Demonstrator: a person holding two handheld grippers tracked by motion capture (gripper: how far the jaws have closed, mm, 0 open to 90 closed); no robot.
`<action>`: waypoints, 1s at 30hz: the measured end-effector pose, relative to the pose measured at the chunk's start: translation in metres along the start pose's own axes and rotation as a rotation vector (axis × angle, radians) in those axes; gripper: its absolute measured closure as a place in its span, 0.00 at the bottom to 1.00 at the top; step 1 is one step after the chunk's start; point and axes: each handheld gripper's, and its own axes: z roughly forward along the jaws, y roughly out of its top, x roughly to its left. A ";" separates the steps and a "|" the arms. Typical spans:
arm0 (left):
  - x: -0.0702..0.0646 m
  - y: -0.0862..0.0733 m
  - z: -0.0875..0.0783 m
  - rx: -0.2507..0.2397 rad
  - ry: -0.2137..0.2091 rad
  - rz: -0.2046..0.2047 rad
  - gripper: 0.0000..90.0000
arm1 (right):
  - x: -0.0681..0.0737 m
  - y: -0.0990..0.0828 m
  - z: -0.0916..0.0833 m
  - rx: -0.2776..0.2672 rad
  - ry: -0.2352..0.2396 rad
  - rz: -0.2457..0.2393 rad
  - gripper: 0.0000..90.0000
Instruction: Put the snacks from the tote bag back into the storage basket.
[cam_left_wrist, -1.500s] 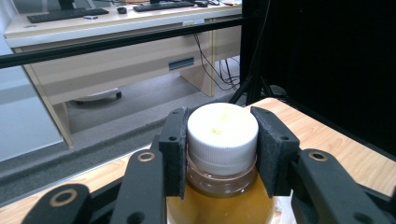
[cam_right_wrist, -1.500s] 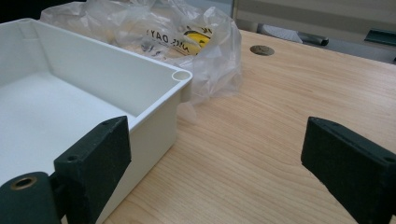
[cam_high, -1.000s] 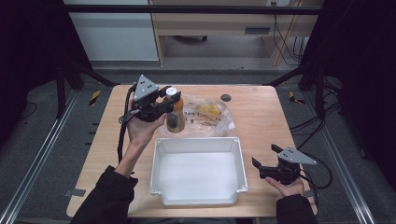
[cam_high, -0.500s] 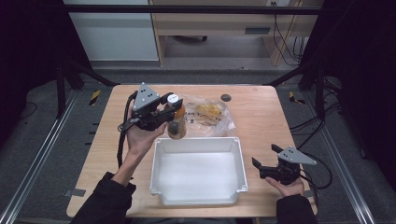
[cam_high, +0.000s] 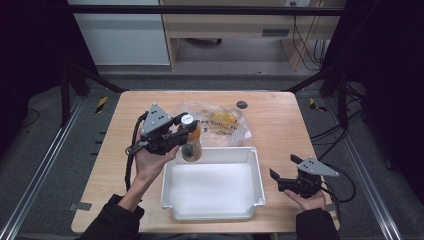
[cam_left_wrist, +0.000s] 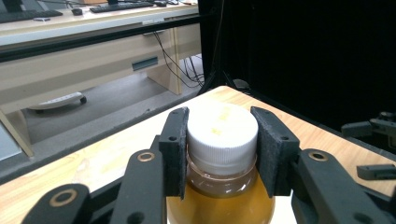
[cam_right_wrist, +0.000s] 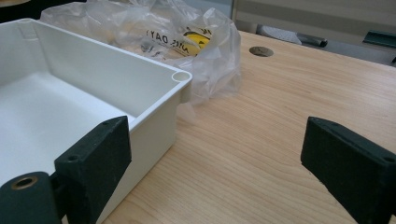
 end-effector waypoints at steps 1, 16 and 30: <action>0.000 -0.002 -0.001 0.002 -0.001 0.002 0.65 | 0.000 0.000 0.000 0.001 0.000 0.001 0.10; -0.007 -0.034 -0.006 0.032 -0.009 -0.014 0.65 | 0.000 0.000 0.000 0.000 -0.001 0.000 0.10; -0.013 -0.060 -0.008 0.072 -0.017 -0.024 0.65 | 0.000 0.000 -0.001 -0.001 -0.001 0.001 0.10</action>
